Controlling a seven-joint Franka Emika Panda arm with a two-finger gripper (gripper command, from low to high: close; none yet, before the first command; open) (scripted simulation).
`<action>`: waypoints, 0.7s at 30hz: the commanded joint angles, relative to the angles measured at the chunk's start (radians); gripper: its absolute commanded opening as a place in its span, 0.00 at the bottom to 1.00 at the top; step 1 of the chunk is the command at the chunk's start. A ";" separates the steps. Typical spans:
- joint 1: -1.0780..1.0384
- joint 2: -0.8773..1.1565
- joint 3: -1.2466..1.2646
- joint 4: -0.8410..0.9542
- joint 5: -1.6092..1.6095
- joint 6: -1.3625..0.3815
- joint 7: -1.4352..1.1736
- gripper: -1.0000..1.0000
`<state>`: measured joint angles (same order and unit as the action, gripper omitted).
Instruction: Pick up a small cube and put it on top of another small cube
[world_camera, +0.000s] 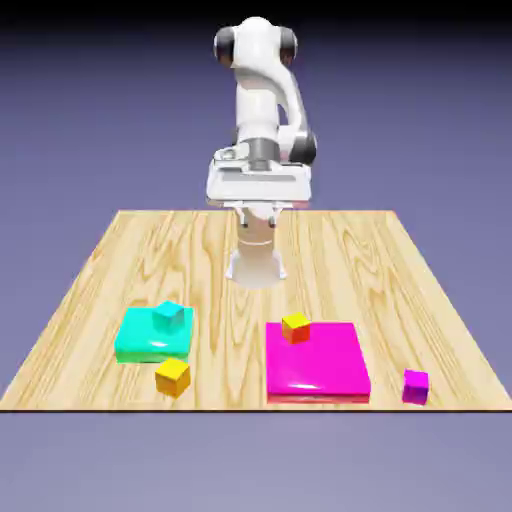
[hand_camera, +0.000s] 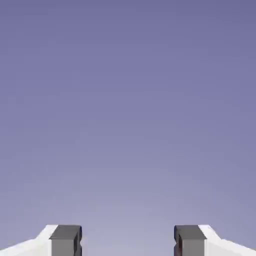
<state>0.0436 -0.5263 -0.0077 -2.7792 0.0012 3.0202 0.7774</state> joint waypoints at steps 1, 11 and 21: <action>0.026 0.036 -0.006 0.026 0.001 -0.014 0.030 0.50; 0.288 0.399 -0.070 0.281 0.011 -0.153 0.332 0.50; 0.550 0.761 -0.133 0.537 0.021 -0.292 0.633 0.50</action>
<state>0.5934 0.2348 -0.1411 -2.2426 0.0219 2.7285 1.4107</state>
